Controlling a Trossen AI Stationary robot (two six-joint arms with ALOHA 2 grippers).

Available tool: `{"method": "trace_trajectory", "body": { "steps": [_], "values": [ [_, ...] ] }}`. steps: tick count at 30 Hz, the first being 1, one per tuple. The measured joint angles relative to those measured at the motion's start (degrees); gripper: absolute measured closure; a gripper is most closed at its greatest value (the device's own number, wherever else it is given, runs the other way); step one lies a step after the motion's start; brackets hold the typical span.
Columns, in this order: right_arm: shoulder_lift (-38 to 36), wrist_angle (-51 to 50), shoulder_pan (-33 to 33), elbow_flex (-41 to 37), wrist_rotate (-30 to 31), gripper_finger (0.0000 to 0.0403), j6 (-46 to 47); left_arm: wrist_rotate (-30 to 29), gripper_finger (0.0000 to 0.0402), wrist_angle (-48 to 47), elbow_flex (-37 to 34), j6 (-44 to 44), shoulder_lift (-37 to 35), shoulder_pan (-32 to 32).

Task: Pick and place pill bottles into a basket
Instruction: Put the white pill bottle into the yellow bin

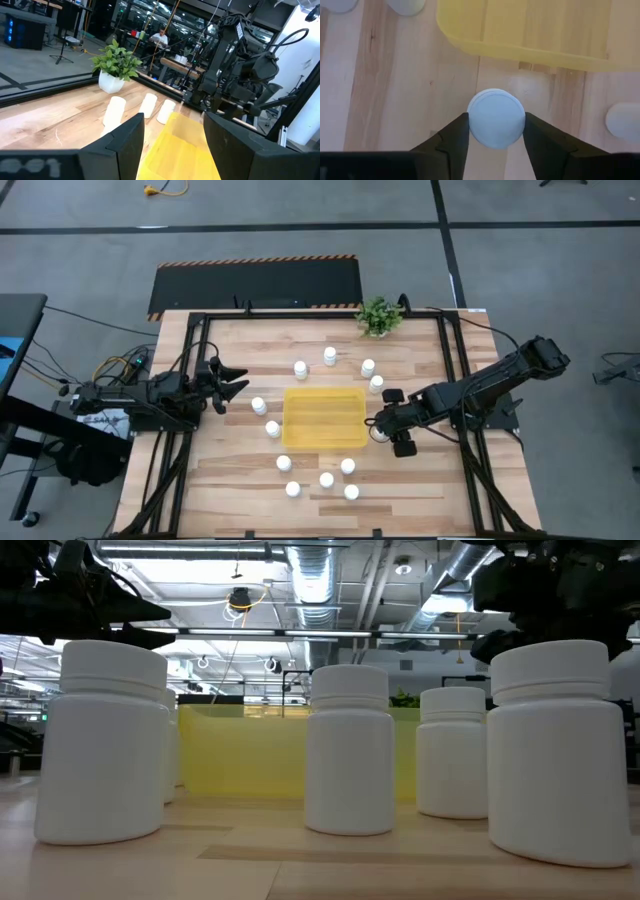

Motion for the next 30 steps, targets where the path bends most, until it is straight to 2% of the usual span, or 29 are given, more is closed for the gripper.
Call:
{"method": "trace_trajectory", "body": {
  "steps": [4, 10, 17, 25, 30],
  "values": [
    [0.0, -4.5, -1.3, 2.7, 0.0, 0.0255, -1.8, 0.0, 0.0208, 0.0, 0.0, 0.0, 0.0, 0.0],
    [0.0, -9.9, -3.9, 7.5, 0.0, 0.0239, -4.7, 0.0, 0.0208, 0.0, 0.0, 0.0, 0.0, 0.0],
    [0.0, -15.2, -6.8, 14.4, 0.0, 0.0254, -8.5, 0.0, 0.0208, 0.0, 0.0, 0.0, 0.0, 0.0],
    [0.0, -18.8, -9.5, 21.7, -0.5, 0.0245, -11.6, 0.0, 0.0208, 0.0, 0.0, 0.0, 0.0, 0.0],
    [3.0, -21.8, -11.2, 26.3, -1.7, 0.0255, -13.8, 0.0, 0.0208, 0.0, 0.0, 0.0, 0.0, 0.0]
  ]
}}
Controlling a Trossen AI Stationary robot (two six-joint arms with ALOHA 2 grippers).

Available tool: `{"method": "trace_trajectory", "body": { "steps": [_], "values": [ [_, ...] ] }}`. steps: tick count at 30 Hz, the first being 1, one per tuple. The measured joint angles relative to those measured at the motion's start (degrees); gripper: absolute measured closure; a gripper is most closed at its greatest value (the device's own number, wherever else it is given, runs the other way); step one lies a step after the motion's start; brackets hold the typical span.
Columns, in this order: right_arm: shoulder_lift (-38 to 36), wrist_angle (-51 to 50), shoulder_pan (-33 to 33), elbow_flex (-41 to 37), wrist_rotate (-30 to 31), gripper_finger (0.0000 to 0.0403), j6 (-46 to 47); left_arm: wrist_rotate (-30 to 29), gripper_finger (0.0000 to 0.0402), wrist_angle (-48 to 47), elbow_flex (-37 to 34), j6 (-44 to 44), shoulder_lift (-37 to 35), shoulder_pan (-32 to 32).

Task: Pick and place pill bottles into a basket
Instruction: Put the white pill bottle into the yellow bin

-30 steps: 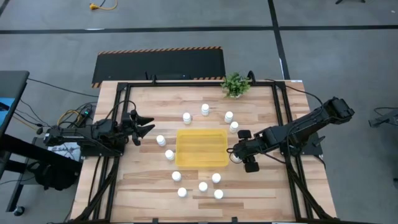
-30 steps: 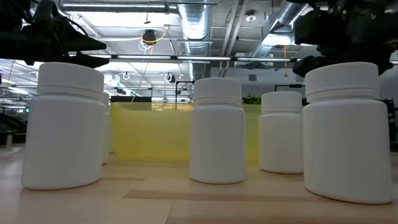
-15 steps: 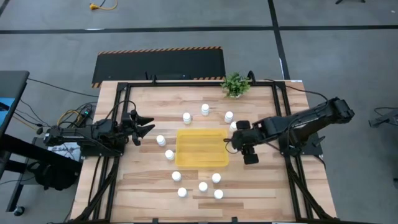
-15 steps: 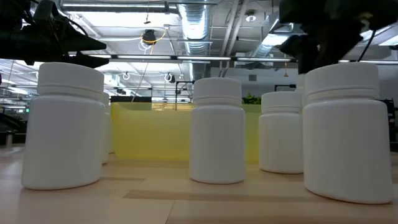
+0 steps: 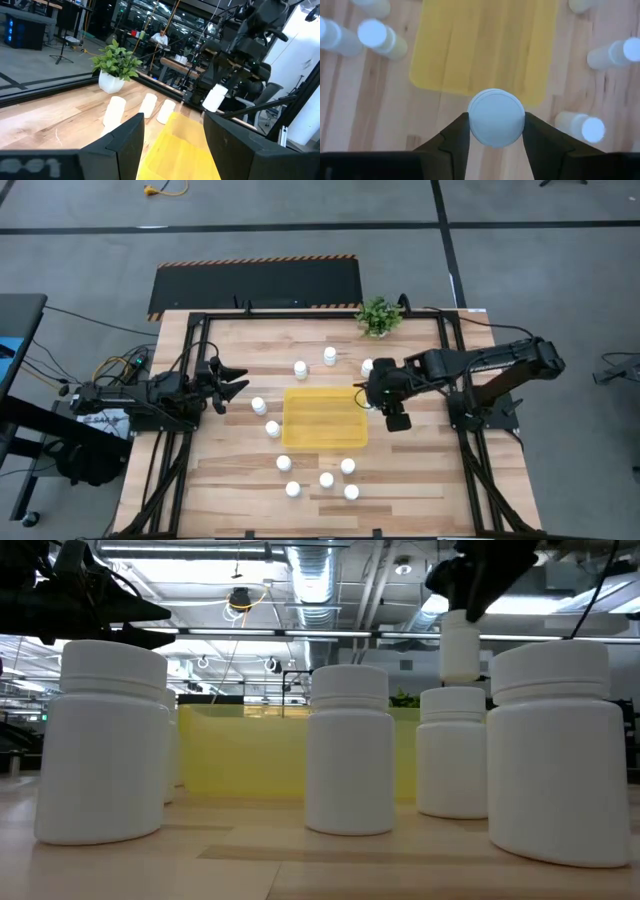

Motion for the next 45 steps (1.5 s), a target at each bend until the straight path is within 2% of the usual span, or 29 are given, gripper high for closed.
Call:
{"method": "trace_trajectory", "body": {
  "steps": [9, 13, 17, 26, 32, 39, 45],
  "values": [
    [8.9, -0.6, -0.9, 9.7, -1.5, 0.0249, -5.8, 0.0, 0.0208, 0.0, 0.0, 0.0, 0.0, 0.0],
    [11.8, -0.6, -1.1, 13.1, -1.5, 0.0255, -8.1, 0.0, 0.0208, 0.0, 0.0, 0.0, 0.0, 0.0],
    [14.2, -0.6, -1.1, 15.0, -2.8, 0.0245, -8.8, 0.0, 0.0208, 0.0, 0.0, 0.0, 0.0, 0.0],
    [18.1, 0.3, -1.0, 15.4, -4.4, 0.0255, -9.4, 0.0, 0.0208, 0.0, 0.0, 0.0, 0.0, 0.0],
    [19.9, 5.3, -1.0, 15.5, -4.4, 0.0243, -9.3, 0.0, 0.0208, 0.0, 0.0, 0.0, 0.0, 0.0],
    [22.3, 8.5, -1.0, 15.4, -4.5, 0.0251, -9.7, 0.0, 0.0208, 0.0, 0.0, 0.0, 0.0, 0.0],
    [24.1, 12.2, -1.0, 15.5, -4.7, 0.0244, -9.8, 0.0, 0.0208, 0.0, 0.0, 0.0, 0.3, 0.0]
  ]
}}
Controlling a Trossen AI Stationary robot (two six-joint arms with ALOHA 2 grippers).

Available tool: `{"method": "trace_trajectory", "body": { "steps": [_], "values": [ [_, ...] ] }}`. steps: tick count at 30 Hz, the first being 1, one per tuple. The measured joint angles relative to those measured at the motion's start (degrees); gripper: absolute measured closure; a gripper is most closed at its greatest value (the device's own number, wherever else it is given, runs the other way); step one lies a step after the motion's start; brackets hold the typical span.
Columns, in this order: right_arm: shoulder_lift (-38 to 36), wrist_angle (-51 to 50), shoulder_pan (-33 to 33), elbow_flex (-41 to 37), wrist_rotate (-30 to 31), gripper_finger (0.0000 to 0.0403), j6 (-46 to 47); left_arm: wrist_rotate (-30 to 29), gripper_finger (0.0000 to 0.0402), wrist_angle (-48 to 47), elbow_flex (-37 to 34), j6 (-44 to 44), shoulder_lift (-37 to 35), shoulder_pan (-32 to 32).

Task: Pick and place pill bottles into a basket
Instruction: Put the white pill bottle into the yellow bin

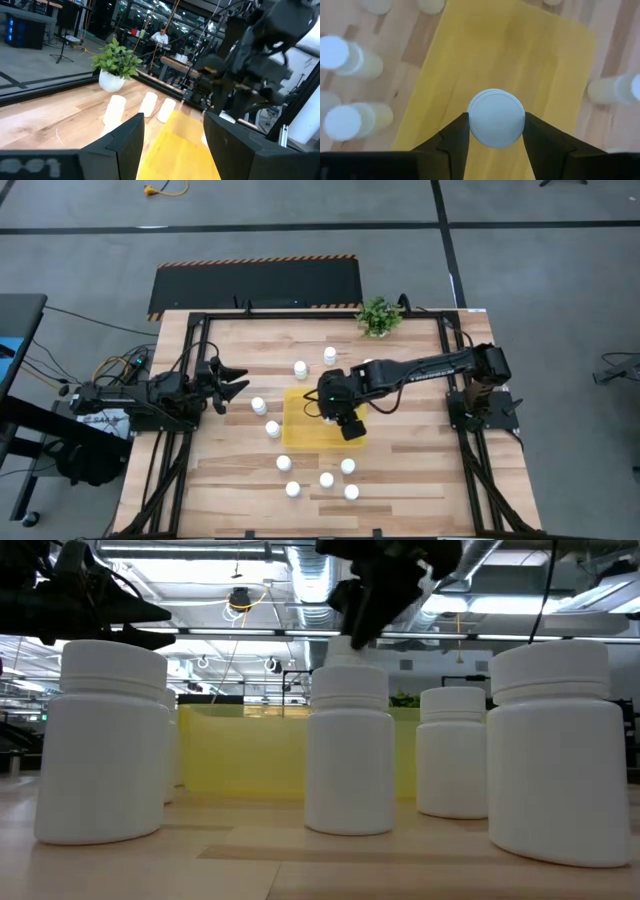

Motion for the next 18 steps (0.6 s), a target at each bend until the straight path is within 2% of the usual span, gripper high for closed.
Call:
{"method": "trace_trajectory", "body": {
  "steps": [18],
  "values": [
    [5.7, 2.5, 0.0, -0.1, -2.5, 0.0249, -1.0, 0.0, 0.0208, 0.0, 0.0, 0.0, 0.5, 0.0]
  ]
}}
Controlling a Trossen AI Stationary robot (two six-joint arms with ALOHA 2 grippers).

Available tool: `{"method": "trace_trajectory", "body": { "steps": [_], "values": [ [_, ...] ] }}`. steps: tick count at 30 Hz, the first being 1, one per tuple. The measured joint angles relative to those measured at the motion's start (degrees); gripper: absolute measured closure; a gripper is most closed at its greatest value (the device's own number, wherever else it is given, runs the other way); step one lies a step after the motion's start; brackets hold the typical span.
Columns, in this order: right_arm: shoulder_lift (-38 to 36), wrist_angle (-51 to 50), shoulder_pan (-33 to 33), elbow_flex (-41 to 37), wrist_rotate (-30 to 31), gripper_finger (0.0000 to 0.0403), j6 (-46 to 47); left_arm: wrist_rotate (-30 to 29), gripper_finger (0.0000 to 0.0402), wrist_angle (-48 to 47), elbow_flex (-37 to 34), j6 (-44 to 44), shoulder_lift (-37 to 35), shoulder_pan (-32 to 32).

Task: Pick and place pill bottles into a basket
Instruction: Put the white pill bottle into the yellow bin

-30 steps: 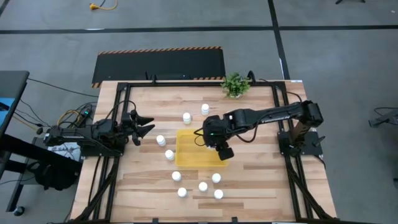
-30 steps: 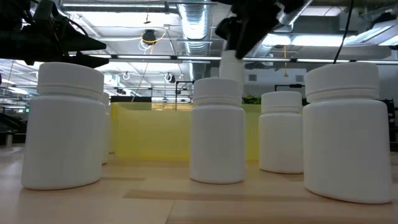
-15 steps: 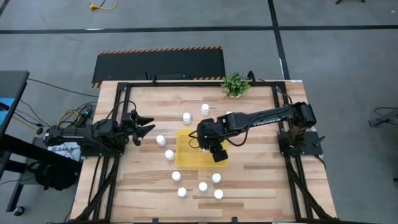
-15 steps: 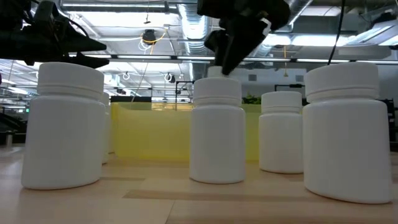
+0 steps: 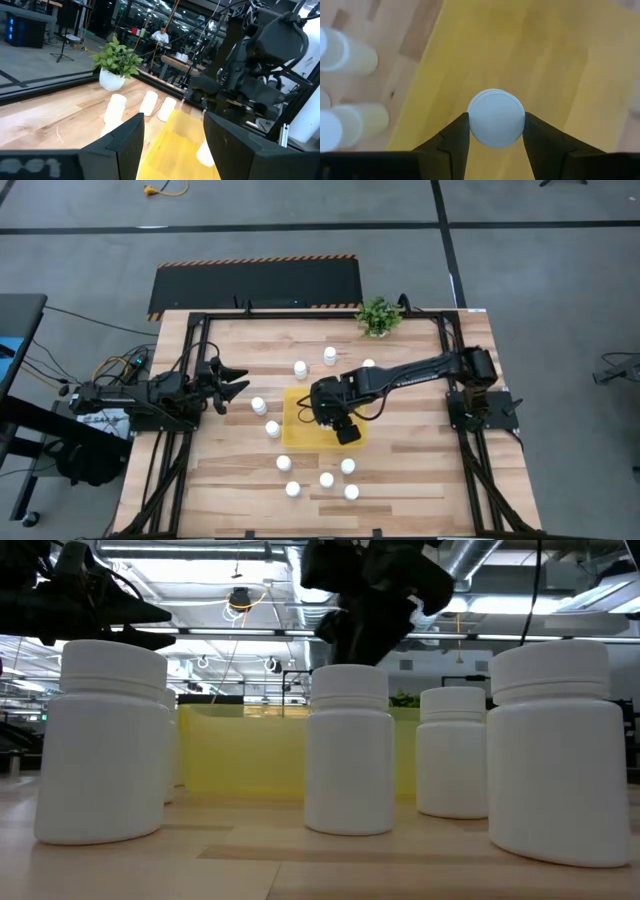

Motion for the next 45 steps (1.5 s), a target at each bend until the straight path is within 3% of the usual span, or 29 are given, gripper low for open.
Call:
{"method": "trace_trajectory", "body": {
  "steps": [45],
  "values": [
    [0.9, 2.9, -2.3, -0.1, -0.2, 0.024, -2.9, 0.0, 0.0208, 0.0, 0.0, 0.0, 0.0, 0.0]
  ]
}}
